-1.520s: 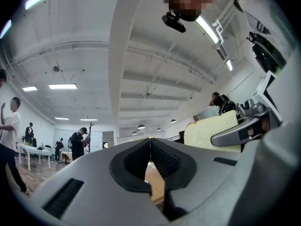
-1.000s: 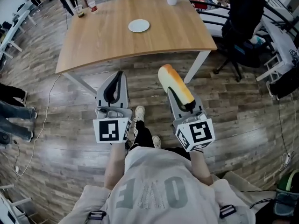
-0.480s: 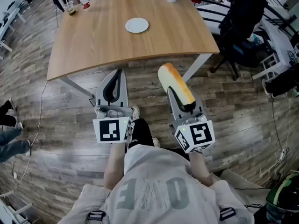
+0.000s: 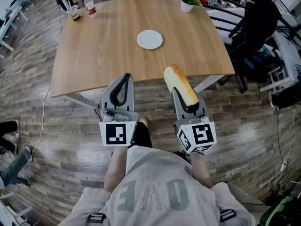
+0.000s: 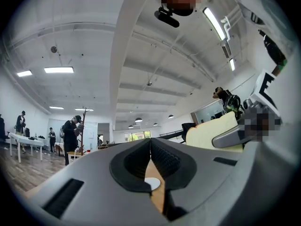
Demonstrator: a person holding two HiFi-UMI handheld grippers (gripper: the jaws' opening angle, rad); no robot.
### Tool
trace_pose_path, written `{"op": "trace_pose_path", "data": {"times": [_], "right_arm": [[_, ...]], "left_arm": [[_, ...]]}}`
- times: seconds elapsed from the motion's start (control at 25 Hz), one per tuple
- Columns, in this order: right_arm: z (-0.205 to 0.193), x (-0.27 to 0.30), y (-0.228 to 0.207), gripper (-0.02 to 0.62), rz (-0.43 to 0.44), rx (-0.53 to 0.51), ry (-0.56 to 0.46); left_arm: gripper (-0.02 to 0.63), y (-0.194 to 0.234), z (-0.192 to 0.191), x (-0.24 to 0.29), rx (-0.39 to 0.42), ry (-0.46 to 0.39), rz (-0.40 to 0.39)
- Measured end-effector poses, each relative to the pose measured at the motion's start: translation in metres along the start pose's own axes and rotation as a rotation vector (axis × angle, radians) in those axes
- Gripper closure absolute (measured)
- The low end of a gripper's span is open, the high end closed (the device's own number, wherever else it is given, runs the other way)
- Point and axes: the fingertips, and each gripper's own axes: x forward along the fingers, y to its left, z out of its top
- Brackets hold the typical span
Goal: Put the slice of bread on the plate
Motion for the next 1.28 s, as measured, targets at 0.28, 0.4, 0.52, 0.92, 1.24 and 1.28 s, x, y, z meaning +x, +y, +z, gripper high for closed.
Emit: {"op": "trace_pose_path", "data": {"times": [0.28,0.4,0.52,0.92,1.24,1.28], "right_arm": [[0.042,0.096,-0.013,0.503,-0.005,-0.029,-0.012],[0.055,0.13,-0.018,0.503,-0.019,-0.027,-0.017],[0.056,0.152,-0.024,0.503,-0.04,0.014,-0.006],[0.043,0.231,-0.073,0.503,0.041,0.036,0.041],[0.052,0.285,-0.102,0.503,0.163,0.088,0.013],[0.052,0.287,-0.106,0.503,0.17,0.09,0.007]], "left_arm": [[0.598,0.08,-0.004,0.07,-0.013,-0.007,0.018],[0.598,0.107,-0.004,0.097,-0.009,-0.013,0.009],[0.598,0.123,-0.012,0.115,-0.016,0.002,0.005],[0.598,0.135,-0.041,0.179,-0.036,0.058,0.079],[0.598,0.138,-0.047,0.245,0.001,0.089,0.123],[0.598,0.135,-0.048,0.253,-0.01,0.081,0.126]]}}
